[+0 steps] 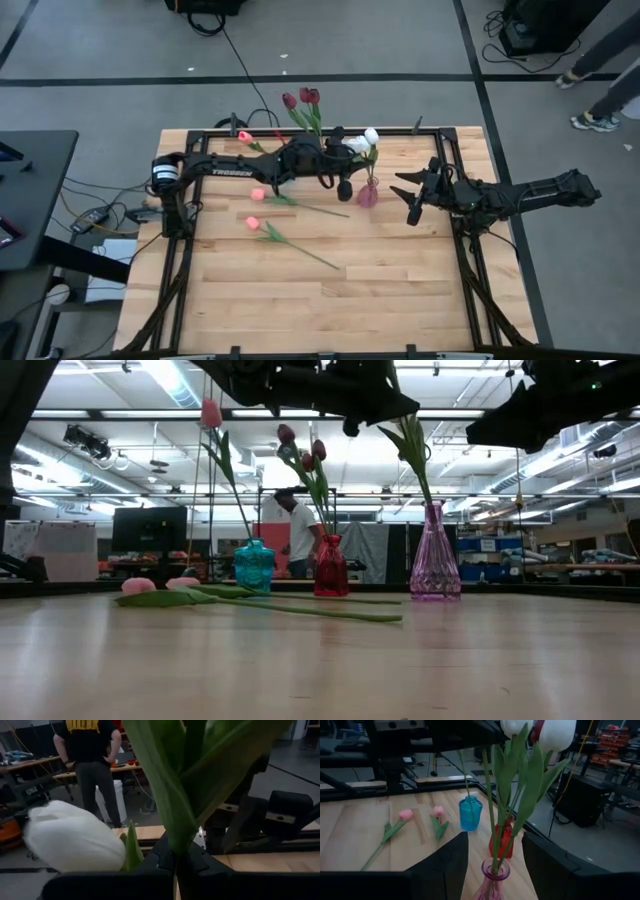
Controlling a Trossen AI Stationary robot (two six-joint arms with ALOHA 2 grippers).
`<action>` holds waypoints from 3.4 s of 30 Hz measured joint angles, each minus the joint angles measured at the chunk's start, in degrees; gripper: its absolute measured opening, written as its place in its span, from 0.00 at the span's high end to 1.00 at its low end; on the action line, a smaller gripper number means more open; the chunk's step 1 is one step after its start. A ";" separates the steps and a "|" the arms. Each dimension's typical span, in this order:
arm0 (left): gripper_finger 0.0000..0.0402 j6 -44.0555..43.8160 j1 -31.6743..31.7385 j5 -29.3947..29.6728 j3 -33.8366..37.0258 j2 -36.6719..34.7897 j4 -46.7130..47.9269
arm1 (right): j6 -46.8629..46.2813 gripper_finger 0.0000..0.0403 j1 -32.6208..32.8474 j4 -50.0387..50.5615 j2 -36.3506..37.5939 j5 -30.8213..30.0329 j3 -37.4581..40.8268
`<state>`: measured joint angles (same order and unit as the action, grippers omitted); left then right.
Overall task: Sort flowers into vase by color
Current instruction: Put the white flower into the pink vase, then put the top pink flower into the blue vase
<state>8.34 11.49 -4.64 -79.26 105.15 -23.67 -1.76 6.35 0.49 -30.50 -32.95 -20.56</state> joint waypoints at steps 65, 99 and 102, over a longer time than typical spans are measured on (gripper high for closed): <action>0.55 4.70 0.65 2.14 16.42 -10.03 0.92 | -3.13 0.51 0.41 -0.77 -0.96 -7.84 3.31; 0.55 -2.60 -11.76 13.87 56.97 -48.82 -10.96 | -10.02 0.54 3.28 -18.11 -46.87 10.09 -18.00; 0.55 -3.50 -12.10 14.06 59.07 -51.28 -11.14 | -9.38 0.54 3.56 -16.24 -50.35 10.19 -21.90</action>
<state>4.84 -0.61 9.42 -20.19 53.87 -34.81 -11.14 9.91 -15.75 -80.85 -22.76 -42.46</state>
